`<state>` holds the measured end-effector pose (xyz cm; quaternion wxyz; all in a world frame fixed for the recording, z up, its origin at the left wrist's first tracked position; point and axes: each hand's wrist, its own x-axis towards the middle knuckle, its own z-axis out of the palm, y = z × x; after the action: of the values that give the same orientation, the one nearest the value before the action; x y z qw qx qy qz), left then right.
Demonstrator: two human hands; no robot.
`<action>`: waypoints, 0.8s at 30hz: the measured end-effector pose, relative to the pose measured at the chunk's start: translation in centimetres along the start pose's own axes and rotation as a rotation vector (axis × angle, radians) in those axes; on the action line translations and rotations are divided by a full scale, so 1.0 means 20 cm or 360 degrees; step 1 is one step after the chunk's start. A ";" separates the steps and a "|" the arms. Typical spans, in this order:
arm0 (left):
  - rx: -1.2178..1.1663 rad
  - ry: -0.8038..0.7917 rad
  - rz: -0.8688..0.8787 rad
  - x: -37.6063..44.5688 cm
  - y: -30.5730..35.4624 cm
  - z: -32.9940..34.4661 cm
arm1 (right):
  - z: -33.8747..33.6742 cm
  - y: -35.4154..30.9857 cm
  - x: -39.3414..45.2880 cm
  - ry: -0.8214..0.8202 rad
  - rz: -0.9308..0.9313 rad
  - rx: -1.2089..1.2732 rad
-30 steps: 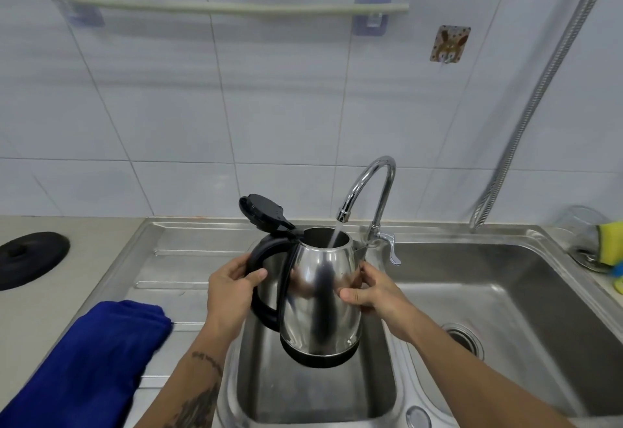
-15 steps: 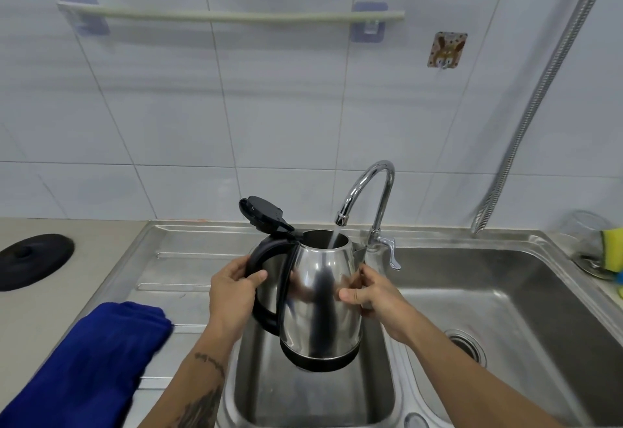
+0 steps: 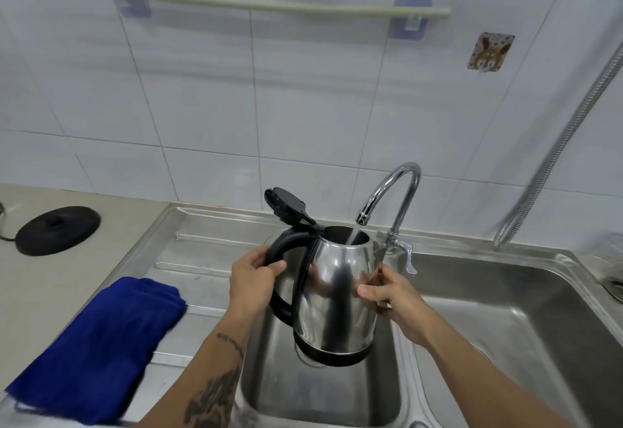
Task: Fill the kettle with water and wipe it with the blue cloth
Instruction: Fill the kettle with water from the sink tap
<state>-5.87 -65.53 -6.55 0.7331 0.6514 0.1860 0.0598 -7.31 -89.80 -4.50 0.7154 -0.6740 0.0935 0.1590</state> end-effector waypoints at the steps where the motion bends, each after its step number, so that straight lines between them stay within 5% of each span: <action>1: -0.0007 0.0001 0.0001 0.00 0.00 0.00 | 0.00 0.00 0.00 0.0001 0.0002 -0.0002; 24: 0.0060 0.0026 -0.0023 -0.02 0.02 0.01 | 0.01 -0.01 -0.03 0.0028 -0.0002 -0.0012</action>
<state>-6.20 -65.72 -5.98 0.7196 0.6632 0.1978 0.0562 -7.81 -89.76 -4.07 0.7121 -0.6780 0.0987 0.1531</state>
